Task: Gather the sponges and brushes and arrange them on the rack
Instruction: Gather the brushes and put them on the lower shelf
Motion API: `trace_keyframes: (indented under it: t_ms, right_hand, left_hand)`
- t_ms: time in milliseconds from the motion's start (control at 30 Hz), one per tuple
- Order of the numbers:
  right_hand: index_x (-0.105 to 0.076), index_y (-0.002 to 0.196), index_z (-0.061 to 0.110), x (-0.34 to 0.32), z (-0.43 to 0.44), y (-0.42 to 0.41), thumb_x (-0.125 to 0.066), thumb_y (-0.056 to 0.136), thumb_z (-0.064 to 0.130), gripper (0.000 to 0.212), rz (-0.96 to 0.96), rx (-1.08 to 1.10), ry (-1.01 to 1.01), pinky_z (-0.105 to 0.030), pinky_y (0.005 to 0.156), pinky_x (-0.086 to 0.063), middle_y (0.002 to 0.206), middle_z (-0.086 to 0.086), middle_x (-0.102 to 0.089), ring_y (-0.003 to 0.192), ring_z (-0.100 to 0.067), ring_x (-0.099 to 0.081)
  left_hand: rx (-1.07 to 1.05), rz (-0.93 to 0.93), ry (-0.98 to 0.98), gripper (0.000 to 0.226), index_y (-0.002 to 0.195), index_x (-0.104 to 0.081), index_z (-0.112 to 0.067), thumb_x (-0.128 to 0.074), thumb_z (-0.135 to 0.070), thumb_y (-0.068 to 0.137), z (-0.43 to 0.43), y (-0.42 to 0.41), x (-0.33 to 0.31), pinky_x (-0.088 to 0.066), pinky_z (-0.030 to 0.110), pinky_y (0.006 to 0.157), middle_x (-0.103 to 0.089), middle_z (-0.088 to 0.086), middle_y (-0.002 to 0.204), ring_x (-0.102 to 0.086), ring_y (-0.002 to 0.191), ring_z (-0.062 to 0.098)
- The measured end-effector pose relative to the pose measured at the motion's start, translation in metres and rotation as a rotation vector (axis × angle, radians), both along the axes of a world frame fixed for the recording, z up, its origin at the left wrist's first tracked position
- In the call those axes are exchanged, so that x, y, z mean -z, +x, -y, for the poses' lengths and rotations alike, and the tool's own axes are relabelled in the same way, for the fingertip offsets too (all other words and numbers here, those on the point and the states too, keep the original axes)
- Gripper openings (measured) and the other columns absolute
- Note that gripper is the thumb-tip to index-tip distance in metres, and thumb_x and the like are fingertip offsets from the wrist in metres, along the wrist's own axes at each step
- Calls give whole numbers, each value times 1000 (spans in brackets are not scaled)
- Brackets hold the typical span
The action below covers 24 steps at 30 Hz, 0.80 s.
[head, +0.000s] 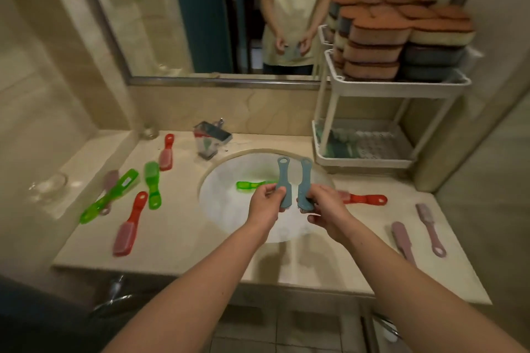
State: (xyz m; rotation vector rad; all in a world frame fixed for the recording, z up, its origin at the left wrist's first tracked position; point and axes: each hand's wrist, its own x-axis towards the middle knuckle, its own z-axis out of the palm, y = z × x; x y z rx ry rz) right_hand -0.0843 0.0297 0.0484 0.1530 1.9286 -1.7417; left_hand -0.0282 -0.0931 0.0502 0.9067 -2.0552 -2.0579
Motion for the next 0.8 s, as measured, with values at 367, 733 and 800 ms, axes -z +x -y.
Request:
trace_keyframes:
  t_ms: [367, 733, 800]
  right_hand:
    - [-69, 102, 14, -5, -59, 5, -54, 85, 15, 23, -13, 366, -2, -25, 52, -39, 77, -1, -66, 67, -16, -58]
    - [-71, 101, 15, -19, -83, -52, -56, 88, 12, 20, -52, 409, 67, -23, 51, -41, 75, -1, -69, 61, -12, -57]
    - [-70, 104, 14, -20, -85, -75, -55, 89, 10, 22, -55, 378, 55, -22, 48, -43, 78, -2, -71, 59, -11, -60]
  left_hand:
    - [367, -29, -50, 15, 102, -58, -16, -62, -26, 92, -51, -49, 7, -38, 14, 50, -64, -1, 86, -51, 61, 2]
    - [448, 0, 38, 15, 108, -62, -11, -60, -15, 94, -70, -111, -7, -59, 29, 69, -68, 7, 104, -67, 86, 18]
    - [445, -4, 7, 14, 108, -63, -12, -59, -14, 94, -72, -131, -7, -58, 32, 77, -69, 7, 105, -66, 89, 20]
